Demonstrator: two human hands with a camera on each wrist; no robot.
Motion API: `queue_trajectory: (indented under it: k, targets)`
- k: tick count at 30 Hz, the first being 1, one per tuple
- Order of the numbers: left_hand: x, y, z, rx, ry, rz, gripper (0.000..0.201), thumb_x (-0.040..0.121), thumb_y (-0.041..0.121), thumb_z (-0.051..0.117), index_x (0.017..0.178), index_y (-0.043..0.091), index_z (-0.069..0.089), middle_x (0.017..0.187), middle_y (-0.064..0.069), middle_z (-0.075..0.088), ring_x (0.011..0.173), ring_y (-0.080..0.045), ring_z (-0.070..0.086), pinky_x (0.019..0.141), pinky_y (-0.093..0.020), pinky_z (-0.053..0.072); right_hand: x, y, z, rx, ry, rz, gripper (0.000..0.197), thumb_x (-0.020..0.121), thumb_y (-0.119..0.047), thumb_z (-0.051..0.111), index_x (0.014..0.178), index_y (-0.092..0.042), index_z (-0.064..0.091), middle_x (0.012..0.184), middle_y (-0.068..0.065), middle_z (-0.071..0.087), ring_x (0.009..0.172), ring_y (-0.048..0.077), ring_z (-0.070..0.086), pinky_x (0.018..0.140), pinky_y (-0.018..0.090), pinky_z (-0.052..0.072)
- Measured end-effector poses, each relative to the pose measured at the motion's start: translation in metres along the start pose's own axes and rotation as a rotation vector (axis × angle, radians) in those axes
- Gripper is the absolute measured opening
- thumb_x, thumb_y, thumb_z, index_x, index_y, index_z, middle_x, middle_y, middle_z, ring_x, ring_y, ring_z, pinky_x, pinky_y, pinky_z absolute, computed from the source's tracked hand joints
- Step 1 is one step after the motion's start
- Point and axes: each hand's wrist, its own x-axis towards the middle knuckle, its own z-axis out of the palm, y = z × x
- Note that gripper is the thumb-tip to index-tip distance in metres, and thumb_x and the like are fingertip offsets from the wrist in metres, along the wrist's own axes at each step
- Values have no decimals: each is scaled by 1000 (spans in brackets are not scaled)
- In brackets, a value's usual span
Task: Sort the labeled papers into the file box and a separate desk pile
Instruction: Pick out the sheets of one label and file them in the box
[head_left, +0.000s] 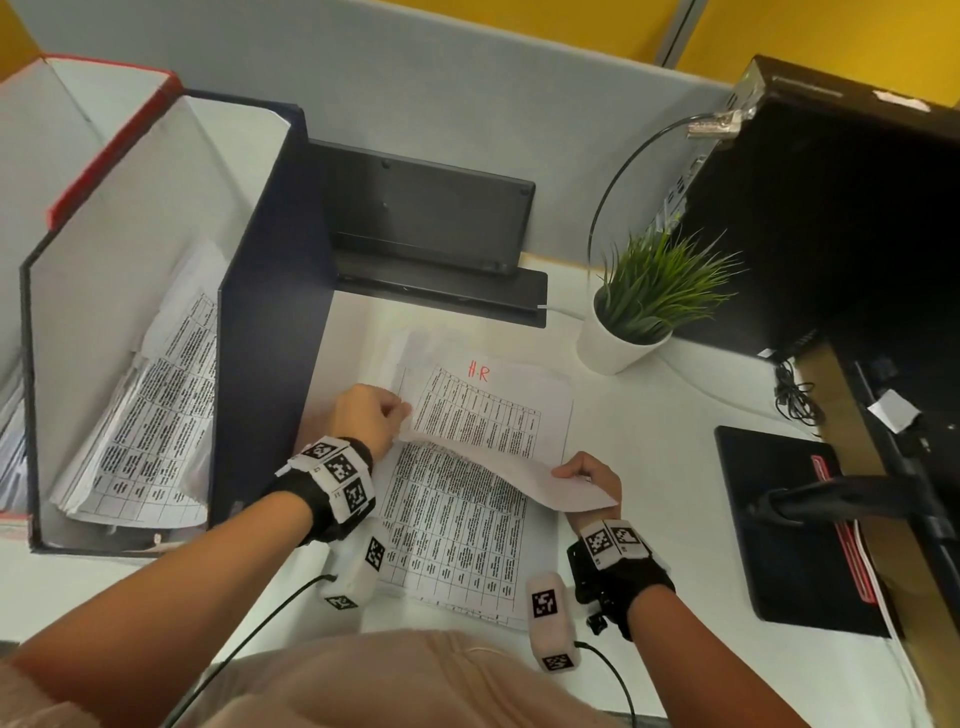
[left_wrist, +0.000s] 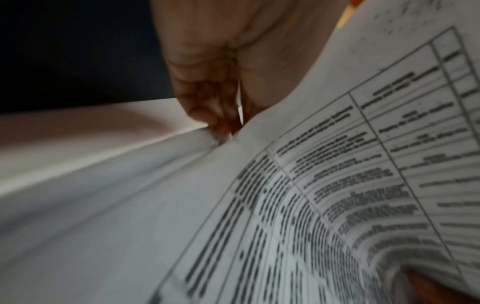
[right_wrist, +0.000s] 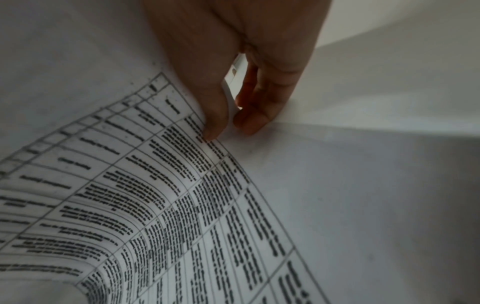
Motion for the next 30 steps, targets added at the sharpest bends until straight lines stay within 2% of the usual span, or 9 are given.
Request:
queue_trajectory:
  k: [4, 8, 11, 15, 17, 20, 23, 27, 30]
  targets:
    - [-12, 0, -1, -222, 132, 197, 16, 88, 6, 57, 97, 7, 70, 87, -2, 64, 71, -15, 56, 64, -23, 48, -2, -1, 1, -96, 24, -85, 48, 71, 25, 51, 47, -16, 52, 71, 7, 50, 67, 18, 44, 59, 20, 38]
    - [-15, 0, -2, -537, 42, 30, 23, 90, -3, 49, 78, 14, 59, 81, -2, 63, 70, -15, 56, 63, -22, 47, -2, -6, 2, -30, 32, -68, 40, 73, 26, 44, 53, -8, 49, 61, 5, 50, 60, 16, 45, 47, 10, 40]
    - [-16, 2, -5, -706, -41, -109, 30, 88, -11, 43, 68, 9, 53, 85, -12, 65, 83, -25, 61, 76, -34, 51, -5, -12, 4, -219, 14, -180, 33, 69, 20, 66, 66, -7, 47, 62, -2, 52, 57, 5, 50, 49, 3, 39]
    - [-13, 8, -3, -755, -94, -169, 35, 85, -13, 36, 61, 5, 54, 84, -12, 65, 85, -26, 59, 82, -35, 48, -8, -12, 5, -159, 27, -49, 56, 64, 5, 80, 113, -1, 52, 97, 14, 65, 87, 27, 64, 68, 32, 55]
    - [-12, 11, -3, -770, -85, -161, 35, 81, -15, 36, 59, 5, 55, 83, -11, 65, 80, -23, 59, 75, -27, 49, -8, -9, 4, -132, 29, -45, 63, 65, 7, 78, 118, -10, 48, 93, 14, 65, 84, 28, 63, 70, 38, 57]
    - [-9, 14, -6, -779, -126, -149, 34, 77, -16, 32, 57, 6, 50, 78, -13, 63, 73, -18, 59, 56, -16, 48, -6, -7, 2, -108, 5, 2, 51, 66, 6, 78, 105, -14, 52, 85, 11, 66, 74, 21, 64, 59, 29, 57]
    - [-6, 17, -12, -747, -190, -134, 32, 75, -16, 31, 57, 6, 47, 77, -15, 63, 72, -20, 60, 57, -16, 50, -5, -8, 2, -247, 4, 24, 22, 69, 0, 78, 69, -12, 60, 66, 6, 65, 52, 9, 61, 52, 22, 51]
    - [-1, 22, -17, -751, -180, -194, 29, 75, -14, 37, 57, 3, 53, 79, -16, 61, 76, -23, 57, 63, -21, 51, -2, -10, 3, 139, -43, 86, 58, 75, 22, 43, 29, -13, 53, 38, -4, 53, 42, 12, 53, 40, 11, 42]
    - [7, 22, -17, -601, -79, -349, 22, 85, 6, 45, 76, -2, 64, 85, -10, 62, 74, -21, 54, 61, -26, 42, -1, -10, 5, 316, -45, 177, 58, 70, 21, 33, 23, -11, 47, 38, -1, 53, 36, 13, 56, 37, 16, 44]
